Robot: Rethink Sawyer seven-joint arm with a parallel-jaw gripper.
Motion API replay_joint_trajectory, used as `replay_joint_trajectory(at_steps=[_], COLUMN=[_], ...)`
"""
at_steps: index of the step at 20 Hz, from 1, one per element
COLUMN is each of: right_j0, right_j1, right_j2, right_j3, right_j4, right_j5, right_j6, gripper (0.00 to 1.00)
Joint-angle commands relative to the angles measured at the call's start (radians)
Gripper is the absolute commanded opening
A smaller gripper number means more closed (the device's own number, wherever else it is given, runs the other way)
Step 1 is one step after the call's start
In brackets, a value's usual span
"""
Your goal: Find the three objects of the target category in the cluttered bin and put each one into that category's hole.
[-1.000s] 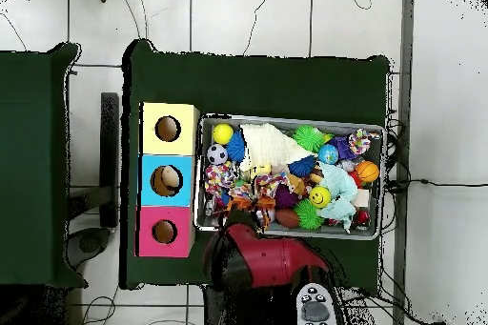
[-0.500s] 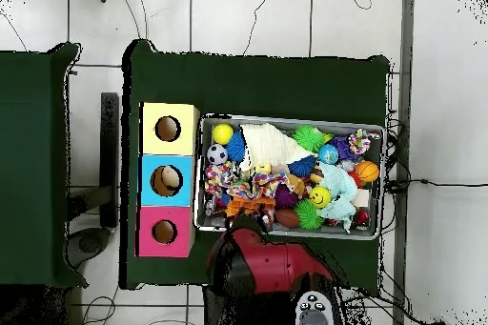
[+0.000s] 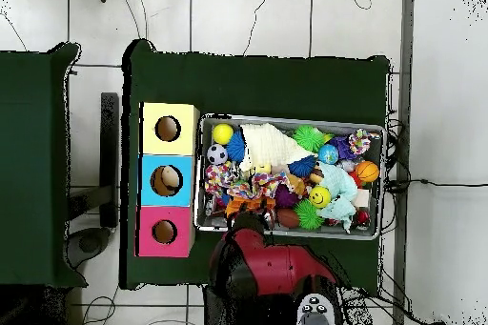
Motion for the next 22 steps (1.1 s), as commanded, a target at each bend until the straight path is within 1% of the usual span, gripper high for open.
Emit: replay_joint_trajectory(at_steps=[1, 5, 7, 10, 13, 16, 20, 22], right_j0=[-0.055, -0.073, -0.078, -0.069, -0.054, -0.059, -0.029, -0.022], right_j1=[0.002, -0.003, 0.004, 0.011, 0.039, 0.079, 0.117, 0.115], right_j2=[0.123, 0.161, 0.168, 0.152, 0.126, 0.132, 0.09, 0.08], right_j3=[-0.015, -0.006, -0.004, -0.008, -0.021, -0.035, -0.06, -0.059], right_j4=[-0.055, -0.061, -0.062, -0.052, -0.04, -0.039, -0.027, -0.023], right_j5=[-0.097, -0.102, -0.107, -0.107, -0.06, -0.005, -0.003, -0.003], right_j6=[0.157, 0.166, 0.167, 0.162, 0.142, 0.122, 0.114, 0.116], gripper=[1.0, 1.0, 1.0, 1.0, 1.0, 1.0, 1.0, 1.0])
